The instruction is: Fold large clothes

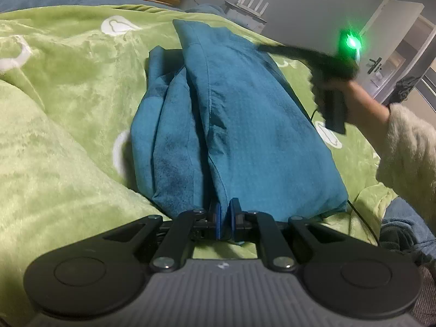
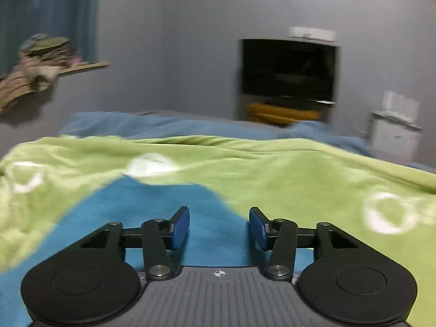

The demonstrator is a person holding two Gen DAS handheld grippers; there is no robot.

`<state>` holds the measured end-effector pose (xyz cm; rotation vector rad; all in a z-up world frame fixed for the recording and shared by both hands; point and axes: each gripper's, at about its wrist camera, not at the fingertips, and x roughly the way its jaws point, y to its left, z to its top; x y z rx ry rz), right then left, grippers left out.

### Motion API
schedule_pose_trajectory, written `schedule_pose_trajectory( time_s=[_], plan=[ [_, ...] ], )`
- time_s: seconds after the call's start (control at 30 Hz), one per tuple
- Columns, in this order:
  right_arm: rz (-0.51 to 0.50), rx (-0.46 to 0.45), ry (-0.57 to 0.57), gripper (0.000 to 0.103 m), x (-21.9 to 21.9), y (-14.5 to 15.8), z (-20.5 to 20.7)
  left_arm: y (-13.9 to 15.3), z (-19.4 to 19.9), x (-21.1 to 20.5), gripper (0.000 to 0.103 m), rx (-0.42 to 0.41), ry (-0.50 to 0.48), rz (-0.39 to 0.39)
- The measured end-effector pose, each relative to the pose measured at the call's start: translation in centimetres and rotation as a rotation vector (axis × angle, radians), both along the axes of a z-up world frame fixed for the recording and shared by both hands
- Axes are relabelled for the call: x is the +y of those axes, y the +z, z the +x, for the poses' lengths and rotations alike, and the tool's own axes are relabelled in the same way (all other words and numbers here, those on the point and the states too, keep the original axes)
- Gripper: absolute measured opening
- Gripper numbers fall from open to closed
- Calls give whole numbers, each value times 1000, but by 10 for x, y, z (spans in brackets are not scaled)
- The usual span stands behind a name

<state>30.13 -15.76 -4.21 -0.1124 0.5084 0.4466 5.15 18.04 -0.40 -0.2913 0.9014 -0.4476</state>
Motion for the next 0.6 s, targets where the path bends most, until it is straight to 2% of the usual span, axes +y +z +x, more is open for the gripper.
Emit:
schedule_pose_trajectory(
  time_s=[0.07,0.13,0.17,0.27,0.33,0.37,0.47,0.6],
  plan=[
    [85,78,-49,59,-34,-8,3,-1,0,0,4,2,0,1],
    [244,178,-77,77,-68,-19,8,-1,0,0,4,3,2,3],
    [320,241,-79,81,-80,-27,12,-1,1,0,4,3,1,4],
    [536,459,-48,91,-103,-62,25,-2,1,0,4,3,3,6],
    [661,616,-11,101,-106,-89,31,-2,2,0,4,5,4,6],
    [720,669,10,103,-105,-103,31,-2,3,0,4,7,3,6],
    [777,639,22,103,-97,-116,24,-5,8,1,4,20,2,4],
    [770,540,-36,78,-87,-97,15,-5,19,-4,4,42,0,18]
  ],
)
